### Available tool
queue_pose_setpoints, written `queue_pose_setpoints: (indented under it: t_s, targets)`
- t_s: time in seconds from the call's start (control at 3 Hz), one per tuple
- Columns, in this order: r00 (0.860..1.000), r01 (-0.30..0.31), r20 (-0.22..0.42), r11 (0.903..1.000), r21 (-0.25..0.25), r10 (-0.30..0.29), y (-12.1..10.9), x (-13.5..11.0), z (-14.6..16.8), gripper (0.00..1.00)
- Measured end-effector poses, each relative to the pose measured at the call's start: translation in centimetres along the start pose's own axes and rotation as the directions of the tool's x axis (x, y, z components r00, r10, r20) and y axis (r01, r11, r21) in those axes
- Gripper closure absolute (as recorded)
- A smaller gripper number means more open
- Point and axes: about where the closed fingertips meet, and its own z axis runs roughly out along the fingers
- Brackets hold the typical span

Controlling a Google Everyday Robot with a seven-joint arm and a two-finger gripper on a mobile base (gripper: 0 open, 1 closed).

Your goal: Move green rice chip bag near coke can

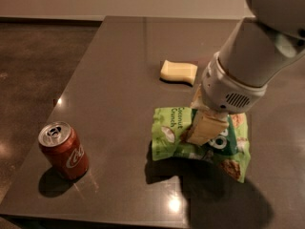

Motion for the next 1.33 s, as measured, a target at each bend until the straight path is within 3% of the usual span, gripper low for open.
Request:
queue_pose_setpoints:
  t_s: [0.67,1.0,1.33]
  targets:
    - [0.985,0.169,-0.021,0.9856,0.01,-0.169,4.0,-6.3,1.8,1.0]
    - [0.98,0.197,-0.043,0.9804,0.012,-0.196,4.7,-8.1,2.6,0.82]
    - [0.979,0.199,-0.052,0.98,0.001,-0.199,4.8,-9.3,3.4,0.58]
